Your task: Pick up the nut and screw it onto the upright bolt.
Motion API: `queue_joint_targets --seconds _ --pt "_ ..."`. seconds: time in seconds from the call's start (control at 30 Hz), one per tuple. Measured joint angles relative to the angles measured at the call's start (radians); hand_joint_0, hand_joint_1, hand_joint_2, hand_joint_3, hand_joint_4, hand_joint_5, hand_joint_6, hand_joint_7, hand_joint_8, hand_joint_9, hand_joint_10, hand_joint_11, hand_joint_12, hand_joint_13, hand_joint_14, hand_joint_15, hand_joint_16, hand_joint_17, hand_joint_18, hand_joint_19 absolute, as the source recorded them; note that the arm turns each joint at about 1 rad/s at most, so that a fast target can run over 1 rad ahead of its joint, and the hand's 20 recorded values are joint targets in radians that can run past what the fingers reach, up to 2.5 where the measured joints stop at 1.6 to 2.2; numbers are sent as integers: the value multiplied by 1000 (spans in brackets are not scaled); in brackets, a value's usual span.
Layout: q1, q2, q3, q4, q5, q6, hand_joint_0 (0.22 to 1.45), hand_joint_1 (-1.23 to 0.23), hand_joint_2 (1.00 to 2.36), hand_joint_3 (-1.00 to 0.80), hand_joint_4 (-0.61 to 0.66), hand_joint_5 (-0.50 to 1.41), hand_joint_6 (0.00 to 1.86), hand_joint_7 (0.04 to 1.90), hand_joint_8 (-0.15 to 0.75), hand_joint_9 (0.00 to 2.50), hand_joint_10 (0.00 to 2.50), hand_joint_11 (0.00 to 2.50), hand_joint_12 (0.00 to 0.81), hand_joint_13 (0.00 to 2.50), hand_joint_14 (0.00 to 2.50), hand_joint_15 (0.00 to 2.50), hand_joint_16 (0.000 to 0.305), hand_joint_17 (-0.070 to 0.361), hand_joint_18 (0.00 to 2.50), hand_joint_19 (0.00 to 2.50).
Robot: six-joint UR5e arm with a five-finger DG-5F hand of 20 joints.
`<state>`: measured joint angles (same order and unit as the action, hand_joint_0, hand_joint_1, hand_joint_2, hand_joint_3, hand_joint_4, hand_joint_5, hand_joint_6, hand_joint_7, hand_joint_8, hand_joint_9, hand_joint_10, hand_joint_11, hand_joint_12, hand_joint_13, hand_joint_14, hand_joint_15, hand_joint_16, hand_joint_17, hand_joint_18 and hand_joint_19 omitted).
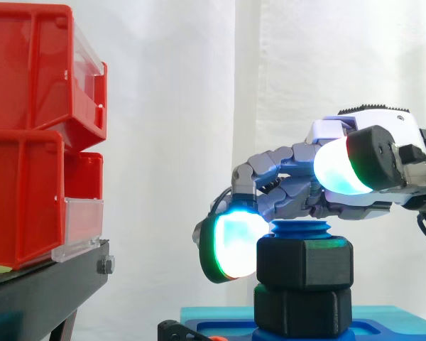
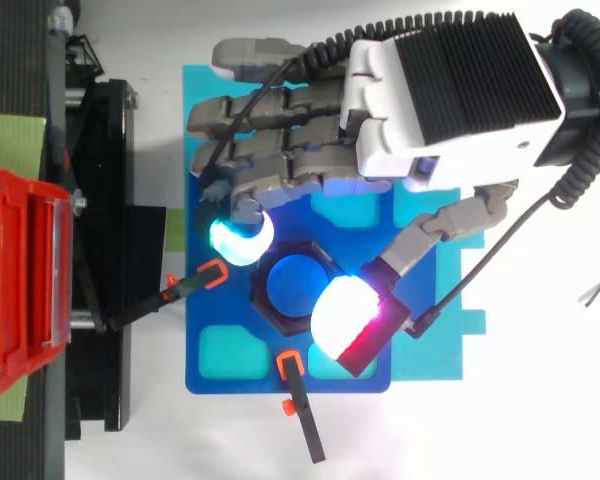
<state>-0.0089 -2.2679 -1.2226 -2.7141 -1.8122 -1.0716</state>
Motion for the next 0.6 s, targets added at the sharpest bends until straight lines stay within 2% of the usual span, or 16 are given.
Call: queue_joint_targets --seconds 0.27,0.47,0.6 --pt "-9 0 0 6 -7 -1 481 -327 1000 -500 17 78 504 1216 121 1029 0 0 283 537 0 0 30 67 179 0" --pt "-19 1 0 7 -21 -1 482 -349 1000 -500 24 96 504 1260 99 1209 0 0 252 668 0 0 27 60 346 0" --pt "-27 1 0 7 -29 -1 485 -356 1000 -500 79 104 505 1276 97 1369 0 0 231 763 0 0 25 55 480 26"
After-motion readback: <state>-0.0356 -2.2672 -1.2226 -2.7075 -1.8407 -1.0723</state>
